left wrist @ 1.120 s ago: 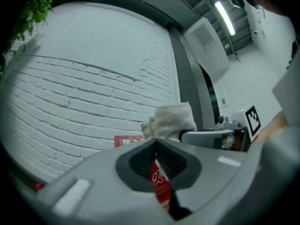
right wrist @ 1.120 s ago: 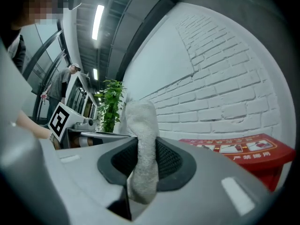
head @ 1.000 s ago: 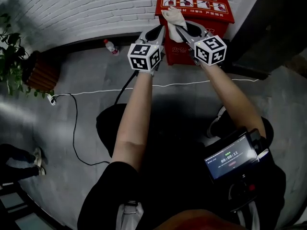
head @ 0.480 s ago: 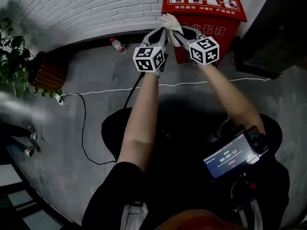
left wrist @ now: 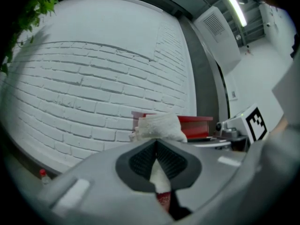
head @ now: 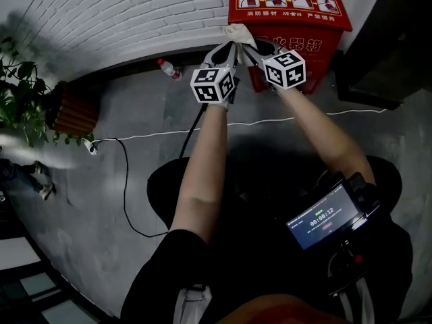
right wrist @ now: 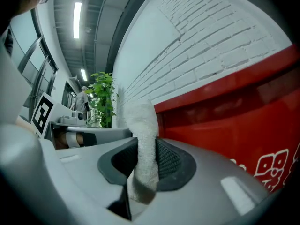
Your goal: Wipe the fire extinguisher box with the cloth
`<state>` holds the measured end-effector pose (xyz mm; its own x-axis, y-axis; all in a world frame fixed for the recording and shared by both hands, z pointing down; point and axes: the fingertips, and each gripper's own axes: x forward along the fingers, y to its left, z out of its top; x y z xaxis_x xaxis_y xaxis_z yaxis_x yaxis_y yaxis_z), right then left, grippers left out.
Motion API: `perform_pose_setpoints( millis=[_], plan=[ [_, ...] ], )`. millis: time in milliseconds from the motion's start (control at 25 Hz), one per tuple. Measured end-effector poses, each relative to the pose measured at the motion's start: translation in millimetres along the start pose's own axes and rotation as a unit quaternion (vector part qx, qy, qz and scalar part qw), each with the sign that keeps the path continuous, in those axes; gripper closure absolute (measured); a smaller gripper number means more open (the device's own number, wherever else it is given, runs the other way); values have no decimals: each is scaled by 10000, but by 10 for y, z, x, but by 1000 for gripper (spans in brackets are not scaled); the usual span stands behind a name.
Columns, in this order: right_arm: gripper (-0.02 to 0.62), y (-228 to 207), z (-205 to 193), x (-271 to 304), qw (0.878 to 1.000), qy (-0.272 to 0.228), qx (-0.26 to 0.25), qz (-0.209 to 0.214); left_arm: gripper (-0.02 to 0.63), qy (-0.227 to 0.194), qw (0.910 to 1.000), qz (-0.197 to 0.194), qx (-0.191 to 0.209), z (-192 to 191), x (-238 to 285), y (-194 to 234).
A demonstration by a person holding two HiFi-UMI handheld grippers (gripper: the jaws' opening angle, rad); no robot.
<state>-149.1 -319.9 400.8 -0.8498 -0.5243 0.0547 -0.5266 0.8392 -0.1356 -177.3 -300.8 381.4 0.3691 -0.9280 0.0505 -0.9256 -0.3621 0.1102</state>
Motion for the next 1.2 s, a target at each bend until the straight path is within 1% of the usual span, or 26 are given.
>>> perform_pose_setpoints(
  millis=[400, 560, 760, 960, 1200],
  plan=[
    [502, -315, 10, 3, 9977, -150, 240, -619, 603, 92, 9999, -100, -18, -64, 206, -2],
    [502, -393, 0, -47, 9957, -178, 221, -886, 603, 139, 9998, -151, -21, -91, 260, -51],
    [502, -458, 19, -92, 9944, -203, 135, -1029, 603, 182, 9996, -210, -31, -135, 333, -117],
    [502, -553, 50, -218, 9921, -280, 31, -1222, 603, 171, 9993, -317, -45, -150, 427, -240],
    [502, -750, 76, -495, 9878, -390, 21, -1510, 603, 153, 9985, -520, -54, -176, 571, -507]
  ],
)
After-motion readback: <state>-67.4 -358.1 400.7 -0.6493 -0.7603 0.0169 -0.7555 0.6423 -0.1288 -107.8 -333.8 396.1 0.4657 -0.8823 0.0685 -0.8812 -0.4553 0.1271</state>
